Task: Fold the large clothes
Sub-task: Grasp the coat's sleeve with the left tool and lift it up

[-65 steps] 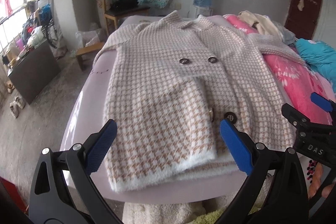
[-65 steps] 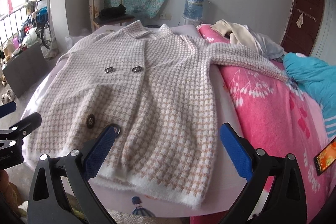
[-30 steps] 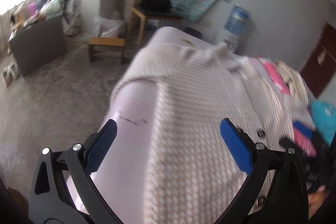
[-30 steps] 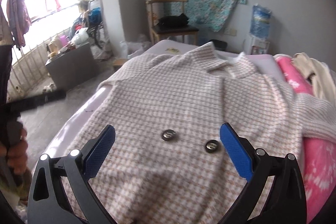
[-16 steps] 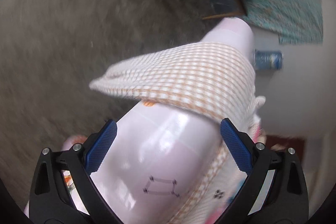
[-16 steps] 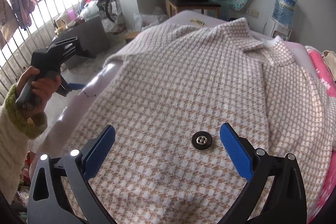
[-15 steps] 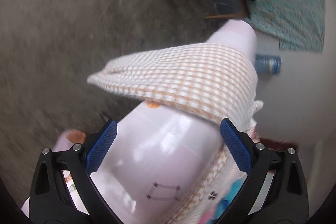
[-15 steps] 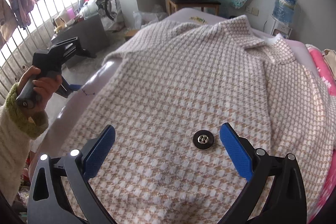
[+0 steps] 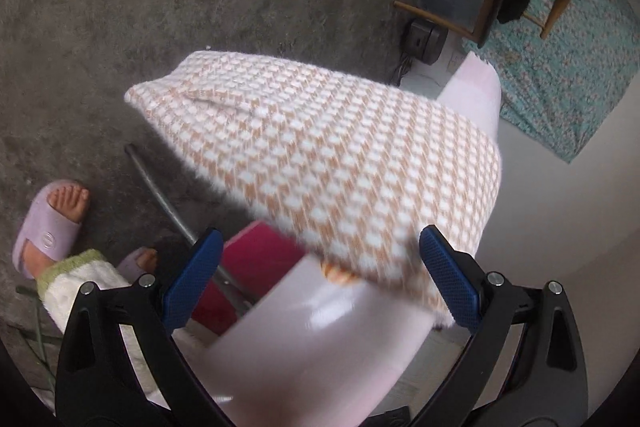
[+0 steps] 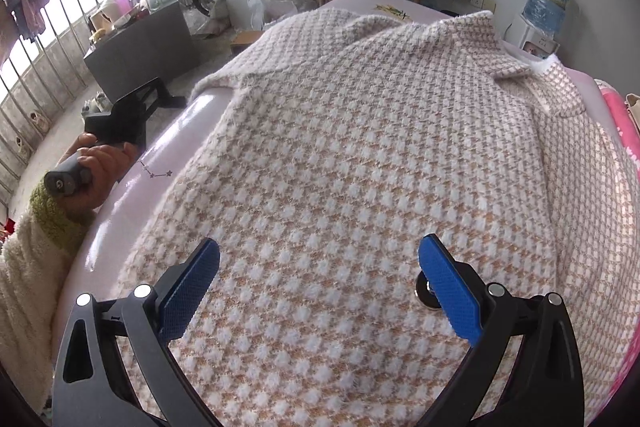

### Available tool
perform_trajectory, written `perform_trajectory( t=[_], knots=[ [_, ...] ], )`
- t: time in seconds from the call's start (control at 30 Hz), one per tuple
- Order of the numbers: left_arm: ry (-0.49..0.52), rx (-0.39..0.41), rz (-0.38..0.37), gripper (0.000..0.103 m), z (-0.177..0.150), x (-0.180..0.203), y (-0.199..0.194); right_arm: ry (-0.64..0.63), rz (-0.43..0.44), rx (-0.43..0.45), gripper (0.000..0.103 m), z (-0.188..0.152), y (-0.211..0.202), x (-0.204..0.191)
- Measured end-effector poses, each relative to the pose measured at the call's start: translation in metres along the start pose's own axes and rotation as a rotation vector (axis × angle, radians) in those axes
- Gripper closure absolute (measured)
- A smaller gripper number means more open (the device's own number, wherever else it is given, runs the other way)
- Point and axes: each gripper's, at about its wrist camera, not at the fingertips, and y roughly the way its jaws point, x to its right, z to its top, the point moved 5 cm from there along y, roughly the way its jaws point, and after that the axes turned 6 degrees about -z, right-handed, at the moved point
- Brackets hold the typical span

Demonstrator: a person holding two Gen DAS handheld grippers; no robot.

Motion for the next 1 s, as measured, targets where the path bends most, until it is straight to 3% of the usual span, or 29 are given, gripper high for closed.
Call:
perform_trajectory(
  t=[0.13,0.27,0.47,0.53,0.57,0.63,0.73,0.87,0.93,1.0],
  knots=[
    [-0.087,-0.044,-0.058,0.008,0.012,-0.013,0.021,0.005,-0.014,-0.013,0.006,0.0,0.002,0.0],
    [-0.148,-0.075,-0.062,0.008,0.022,-0.021,0.043,0.019,-0.038,-0.014,0.006,0.003,0.005,0.001],
    [-0.155,-0.007,-0.036,0.012,0.044,-0.019,0.054,0.055,-0.059,-0.012,0.006,0.003,0.005,0.01],
    [-0.14,0.033,-0.001,0.034,0.05,-0.015,0.05,0.059,-0.069,-0.006,0.006,0.003,0.003,0.014],
    [-0.132,0.049,0.019,0.037,0.053,-0.013,0.048,0.062,-0.073,-0.001,0.006,0.003,0.001,0.016],
    [-0.097,0.083,0.067,0.063,0.059,-0.006,0.041,0.069,-0.077,0.008,0.006,0.003,-0.002,0.02],
    [0.021,0.181,0.186,0.086,0.065,0.016,0.023,0.075,-0.091,0.025,0.006,0.001,-0.01,0.026],
    [0.359,0.419,0.401,0.094,0.047,0.097,-0.018,0.075,-0.116,0.058,0.006,-0.003,-0.025,0.036],
    [0.539,0.528,0.468,0.094,0.021,0.148,-0.033,0.079,-0.13,0.078,0.006,-0.005,-0.033,0.042],
    [0.78,0.646,0.515,0.094,-0.028,0.213,-0.042,0.094,-0.139,0.095,0.006,-0.011,-0.042,0.052]
  ],
)
